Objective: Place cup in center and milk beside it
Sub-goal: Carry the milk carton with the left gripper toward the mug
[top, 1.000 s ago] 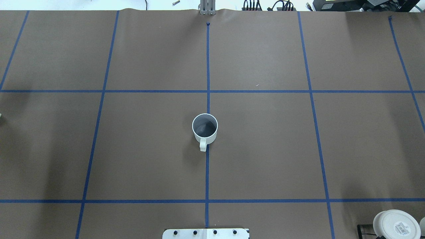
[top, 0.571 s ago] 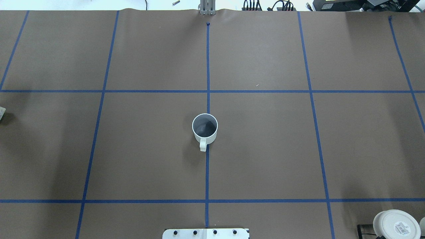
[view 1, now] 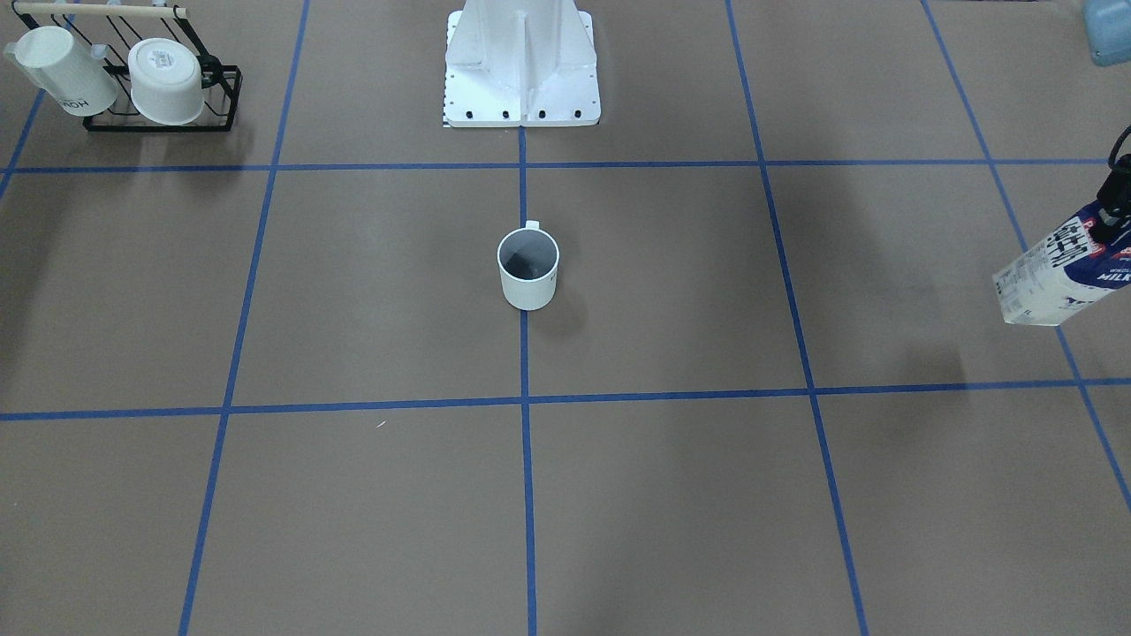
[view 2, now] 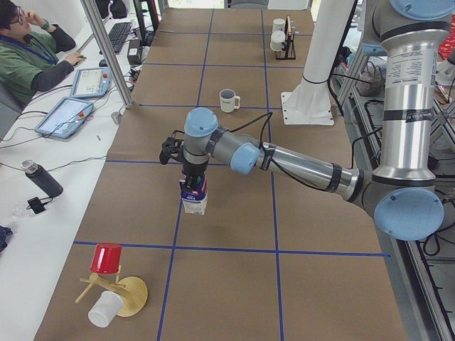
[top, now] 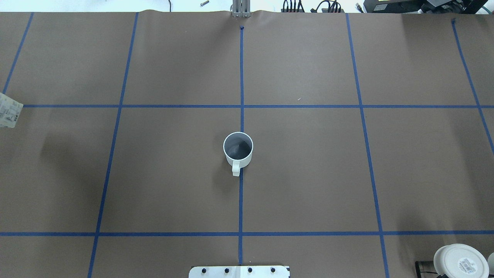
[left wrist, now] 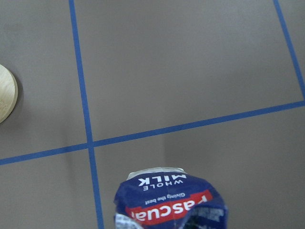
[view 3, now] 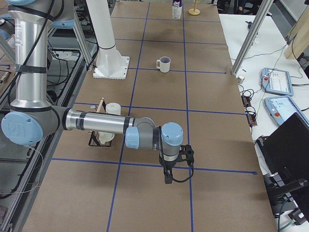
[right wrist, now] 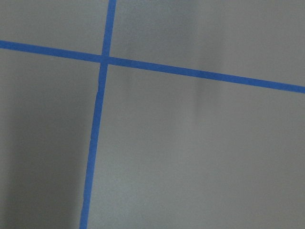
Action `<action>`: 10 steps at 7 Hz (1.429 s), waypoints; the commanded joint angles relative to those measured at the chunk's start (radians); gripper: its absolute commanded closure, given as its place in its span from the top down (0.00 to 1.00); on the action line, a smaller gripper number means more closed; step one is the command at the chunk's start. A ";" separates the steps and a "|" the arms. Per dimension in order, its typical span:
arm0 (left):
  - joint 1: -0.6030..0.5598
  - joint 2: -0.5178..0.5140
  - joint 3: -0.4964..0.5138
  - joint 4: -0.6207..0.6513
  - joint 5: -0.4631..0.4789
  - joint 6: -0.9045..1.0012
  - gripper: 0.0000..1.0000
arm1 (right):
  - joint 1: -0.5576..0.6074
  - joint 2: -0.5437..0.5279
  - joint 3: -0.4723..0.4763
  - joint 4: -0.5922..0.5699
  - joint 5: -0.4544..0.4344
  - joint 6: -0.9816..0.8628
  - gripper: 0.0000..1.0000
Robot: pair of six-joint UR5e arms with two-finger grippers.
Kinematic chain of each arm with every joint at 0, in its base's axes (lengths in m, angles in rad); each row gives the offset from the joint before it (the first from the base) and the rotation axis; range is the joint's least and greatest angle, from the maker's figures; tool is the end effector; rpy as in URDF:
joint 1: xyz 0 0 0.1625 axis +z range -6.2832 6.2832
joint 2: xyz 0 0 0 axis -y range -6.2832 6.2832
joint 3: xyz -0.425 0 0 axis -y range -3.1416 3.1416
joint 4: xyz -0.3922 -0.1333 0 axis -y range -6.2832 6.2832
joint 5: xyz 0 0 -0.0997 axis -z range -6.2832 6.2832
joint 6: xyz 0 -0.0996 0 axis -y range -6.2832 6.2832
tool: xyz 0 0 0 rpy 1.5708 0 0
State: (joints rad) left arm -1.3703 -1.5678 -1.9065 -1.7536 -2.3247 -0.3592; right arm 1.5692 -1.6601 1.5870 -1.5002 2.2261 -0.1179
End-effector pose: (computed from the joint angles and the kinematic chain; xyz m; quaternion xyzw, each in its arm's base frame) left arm 0.0342 -0.4951 0.4734 0.1295 0.4075 0.0223 0.9037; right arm 0.0719 -0.4529 0.6937 0.0175 -0.3213 -0.0561 0.9451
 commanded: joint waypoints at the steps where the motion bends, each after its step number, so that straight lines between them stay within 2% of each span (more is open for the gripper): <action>1: 0.174 -0.114 -0.055 0.016 0.010 -0.305 0.01 | 0.000 -0.007 0.001 0.000 0.001 0.000 1.00; 3: 0.384 -0.239 -0.065 0.019 0.146 -0.571 0.01 | 0.000 -0.007 -0.001 0.000 0.000 0.000 1.00; 4: 0.448 -0.298 -0.065 0.038 0.169 -0.663 0.01 | 0.000 -0.009 0.001 0.000 0.000 0.000 1.00; 5: 0.514 -0.390 -0.072 0.139 0.194 -0.737 0.01 | 0.000 -0.009 0.001 0.000 0.000 0.000 1.00; 7: 0.688 -0.593 -0.071 0.369 0.354 -0.855 0.01 | 0.000 -0.009 -0.001 0.000 0.001 0.000 1.00; 8: 0.727 -0.624 -0.060 0.388 0.391 -0.883 0.01 | 0.000 -0.009 0.001 0.000 0.000 0.000 1.00; 10: 0.743 -0.681 0.012 0.387 0.403 -0.888 0.01 | 0.000 -0.009 -0.001 0.000 0.001 0.000 1.00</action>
State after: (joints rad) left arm -0.6440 -2.2092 -1.9345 -1.3727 -1.9358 -1.2385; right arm 1.5692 -1.6690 1.5865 -1.5002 2.2270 -0.1181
